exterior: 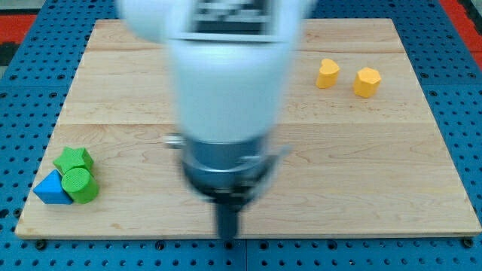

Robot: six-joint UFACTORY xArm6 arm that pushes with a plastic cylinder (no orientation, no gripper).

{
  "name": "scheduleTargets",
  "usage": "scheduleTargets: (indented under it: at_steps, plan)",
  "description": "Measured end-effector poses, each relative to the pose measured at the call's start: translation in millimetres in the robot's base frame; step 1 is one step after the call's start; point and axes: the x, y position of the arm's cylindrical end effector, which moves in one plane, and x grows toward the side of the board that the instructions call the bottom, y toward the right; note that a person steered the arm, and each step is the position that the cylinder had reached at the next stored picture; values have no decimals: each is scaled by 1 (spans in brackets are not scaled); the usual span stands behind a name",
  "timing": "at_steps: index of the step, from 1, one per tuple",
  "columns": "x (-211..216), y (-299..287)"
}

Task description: Separate the green blocks from the blue triangle

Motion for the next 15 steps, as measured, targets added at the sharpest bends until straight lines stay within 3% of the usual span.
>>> scheduleTargets:
  at_steps: [2,3,5,7,10,11,12,13,15]
  plan:
    - [-5,-104]
    - [-16,-100]
    - [-31,-152]
    - [-83,-163]
    - [-179,-130]
    - [-202,-189]
    - [-199,-257]
    - [-186,-256]
    - [-84,-241]
